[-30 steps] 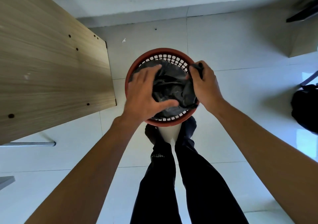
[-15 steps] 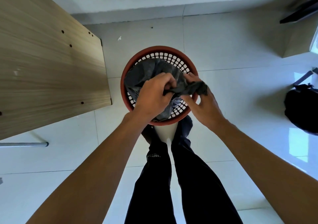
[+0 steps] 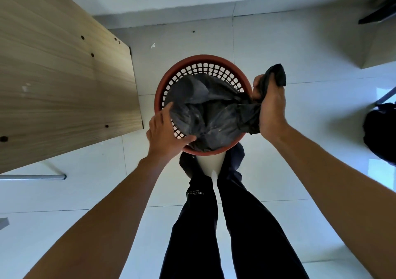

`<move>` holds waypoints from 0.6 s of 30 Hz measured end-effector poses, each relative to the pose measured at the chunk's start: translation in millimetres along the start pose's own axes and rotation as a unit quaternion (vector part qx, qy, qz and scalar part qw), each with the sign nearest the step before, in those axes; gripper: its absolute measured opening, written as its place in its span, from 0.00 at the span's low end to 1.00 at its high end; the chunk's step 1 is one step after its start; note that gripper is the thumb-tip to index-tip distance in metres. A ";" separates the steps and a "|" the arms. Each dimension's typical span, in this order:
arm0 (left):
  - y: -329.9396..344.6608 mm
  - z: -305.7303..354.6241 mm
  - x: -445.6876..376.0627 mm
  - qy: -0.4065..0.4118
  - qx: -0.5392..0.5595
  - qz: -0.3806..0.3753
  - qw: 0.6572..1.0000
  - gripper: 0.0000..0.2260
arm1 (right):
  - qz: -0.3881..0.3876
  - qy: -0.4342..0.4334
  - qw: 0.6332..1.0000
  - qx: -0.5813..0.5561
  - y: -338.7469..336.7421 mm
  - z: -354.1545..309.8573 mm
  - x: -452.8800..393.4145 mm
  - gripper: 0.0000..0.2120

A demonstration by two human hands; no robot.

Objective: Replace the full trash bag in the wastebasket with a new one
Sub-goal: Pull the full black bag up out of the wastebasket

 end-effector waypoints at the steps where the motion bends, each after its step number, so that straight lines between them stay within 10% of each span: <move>1: 3.5 -6.3 0.8 -0.031 0.004 -0.012 0.999 0.50 | 0.010 -0.005 1.000 0.029 -2.2 0.8 0.1 0.21; 10: 39.6 27.6 -4.1 -0.310 0.421 -0.081 0.848 0.20 | -0.006 -0.109 0.904 0.414 -1.8 17.3 13.5 0.18; 18: -1.7 4.9 -10.8 -0.326 0.539 0.210 0.747 0.17 | 0.004 -0.162 0.865 0.475 -6.9 16.9 2.2 0.13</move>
Point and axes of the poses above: each hand's wrist, its own x-axis away from the middle knuckle, its own y-axis out of the palm, z = x × y, the point moved 2 cm from there along -x, towards the middle knuckle, and after that the axes turned 13 degrees about y, right-handed, at the moved point
